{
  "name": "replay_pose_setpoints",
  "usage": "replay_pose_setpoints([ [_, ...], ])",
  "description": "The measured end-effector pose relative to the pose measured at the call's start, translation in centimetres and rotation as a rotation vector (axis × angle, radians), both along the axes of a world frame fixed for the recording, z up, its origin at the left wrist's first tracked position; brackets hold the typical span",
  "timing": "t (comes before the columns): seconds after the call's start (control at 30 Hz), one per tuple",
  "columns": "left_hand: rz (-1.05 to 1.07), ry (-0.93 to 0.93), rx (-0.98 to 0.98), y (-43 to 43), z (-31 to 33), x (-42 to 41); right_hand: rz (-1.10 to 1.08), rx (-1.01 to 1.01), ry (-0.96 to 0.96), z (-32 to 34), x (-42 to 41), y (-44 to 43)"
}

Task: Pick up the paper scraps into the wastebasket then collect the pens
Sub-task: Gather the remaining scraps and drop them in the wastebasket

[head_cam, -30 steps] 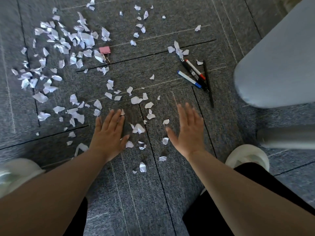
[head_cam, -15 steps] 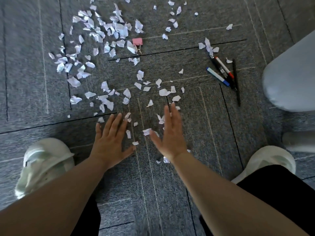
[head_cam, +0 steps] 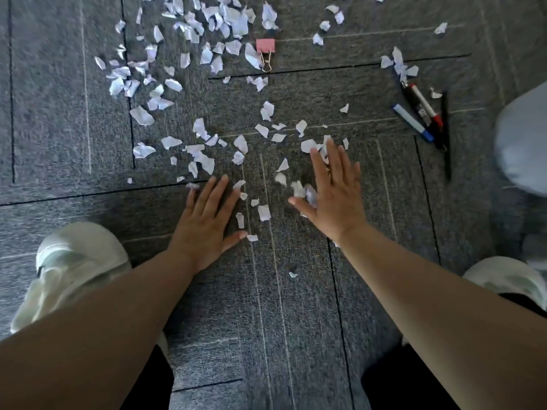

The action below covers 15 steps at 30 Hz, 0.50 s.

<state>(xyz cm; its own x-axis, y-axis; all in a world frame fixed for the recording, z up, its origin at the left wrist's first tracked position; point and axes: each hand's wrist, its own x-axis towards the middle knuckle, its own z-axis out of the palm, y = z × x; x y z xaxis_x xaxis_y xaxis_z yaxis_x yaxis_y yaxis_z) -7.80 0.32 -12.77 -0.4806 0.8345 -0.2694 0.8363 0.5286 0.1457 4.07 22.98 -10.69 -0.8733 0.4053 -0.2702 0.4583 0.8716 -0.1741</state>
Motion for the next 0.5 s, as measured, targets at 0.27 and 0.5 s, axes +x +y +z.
replay_pose_setpoints([
  [0.27,0.031,-0.034,-0.033,-3.6,0.5,0.4,0.626,0.035,-0.053,-1.7,6.0,-2.8],
  [0.5,0.026,-0.041,0.045,-1.2,0.5,-0.2,0.045,0.079,0.007,-0.1,-0.1,-0.6],
])
